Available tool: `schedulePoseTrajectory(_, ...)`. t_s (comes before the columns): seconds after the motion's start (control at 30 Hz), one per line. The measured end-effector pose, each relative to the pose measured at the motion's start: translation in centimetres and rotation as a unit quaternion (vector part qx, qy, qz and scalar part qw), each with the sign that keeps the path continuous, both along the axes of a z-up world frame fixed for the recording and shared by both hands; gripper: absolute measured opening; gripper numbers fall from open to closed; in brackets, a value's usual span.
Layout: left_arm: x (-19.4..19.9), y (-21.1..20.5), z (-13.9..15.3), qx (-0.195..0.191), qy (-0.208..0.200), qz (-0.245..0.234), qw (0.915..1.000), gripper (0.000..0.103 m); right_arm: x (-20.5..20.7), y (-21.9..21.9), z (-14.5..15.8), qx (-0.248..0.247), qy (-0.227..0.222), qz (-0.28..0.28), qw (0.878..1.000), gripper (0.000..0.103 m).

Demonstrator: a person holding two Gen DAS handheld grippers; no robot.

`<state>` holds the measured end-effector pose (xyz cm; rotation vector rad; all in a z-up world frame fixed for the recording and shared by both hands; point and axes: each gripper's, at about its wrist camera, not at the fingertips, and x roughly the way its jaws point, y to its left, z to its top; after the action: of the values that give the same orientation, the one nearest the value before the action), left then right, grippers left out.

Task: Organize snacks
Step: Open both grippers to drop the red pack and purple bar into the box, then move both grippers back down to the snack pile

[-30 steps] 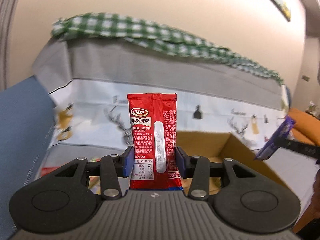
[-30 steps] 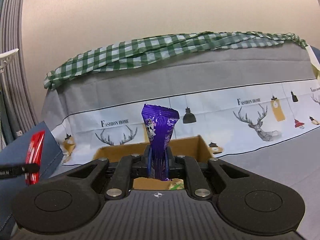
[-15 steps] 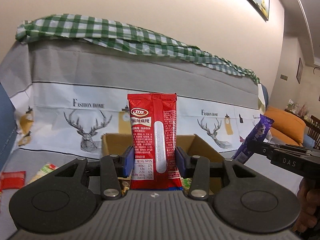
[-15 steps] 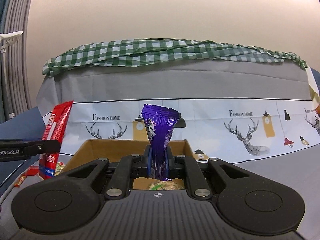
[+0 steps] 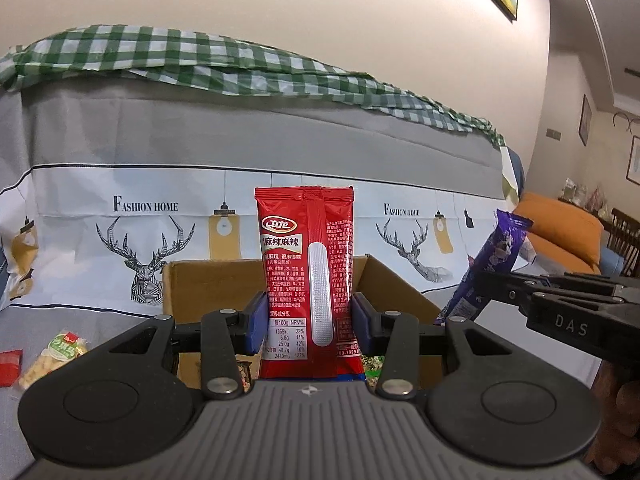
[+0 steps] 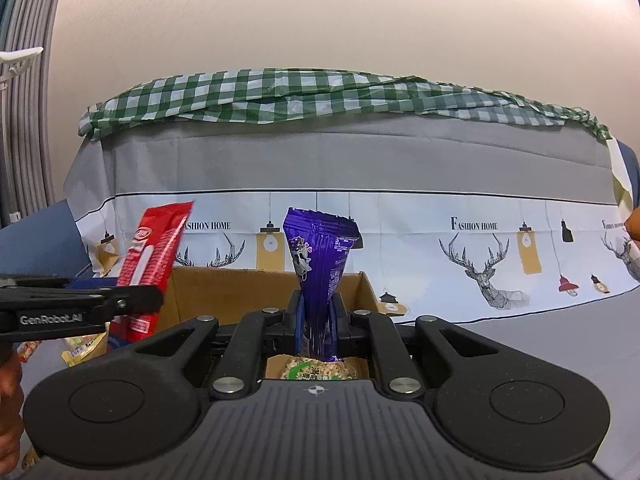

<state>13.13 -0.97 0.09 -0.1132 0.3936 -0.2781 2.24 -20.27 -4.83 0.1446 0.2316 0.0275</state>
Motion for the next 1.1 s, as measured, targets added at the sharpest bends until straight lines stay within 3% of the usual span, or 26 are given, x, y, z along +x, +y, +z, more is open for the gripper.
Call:
schedulePoseTrajectory(0.8, -0.35, 0.52, 0.16, -0.028, 0.001, 0.004, 0.9996, 0.048, 0.04, 0.62, -0.36, -0.027, -0.005, 0.002, 1.0, 0.013)
schedulePoseTrajectory(0.87, -0.24, 0.5, 0.19, -0.033, 0.005, -0.003, 0.9995, 0.05, 0.03, 0.66, -0.36, -0.028, -0.004, 0.002, 1.0, 0.013)
schedulePoseTrajectory(0.9, -0.12, 0.44, 0.15, -0.035, 0.01, -0.008, 0.9993, 0.057, 0.07, 0.65, -0.34, -0.028, -0.004, 0.002, 1.0, 0.013)
schedulePoseTrajectory(0.93, -0.12, 0.34, 0.15, -0.033, 0.012, -0.008, 0.9994, 0.07, 0.12, 0.65, -0.39, -0.028, -0.002, 0.001, 1.0, 0.017)
schedulePoseTrajectory(0.97, -0.24, 0.23, 0.23, -0.027, 0.006, -0.001, 0.9996, 0.074, 0.34, 0.66, -0.44, -0.029, 0.003, 0.001, 1.0, 0.024)
schedulePoseTrajectory(1.0, -0.41, 0.2, 0.33, -0.023, -0.001, 0.003, 0.9997, 0.076, 0.54, 0.79, -0.55, -0.032, 0.011, -0.003, 0.999, 0.047)
schedulePoseTrajectory(1.03, -0.52, 0.22, 0.43, -0.021, -0.006, 0.004, 0.9998, 0.076, 0.63, 0.9, -0.64, -0.037, 0.015, -0.012, 0.999, 0.063)
schedulePoseTrajectory(1.1, -0.6, 0.44, 0.54, -0.025, -0.009, 0.007, 0.9996, 0.076, 0.58, 0.86, -0.47, -0.038, 0.008, -0.02, 0.999, 0.066)
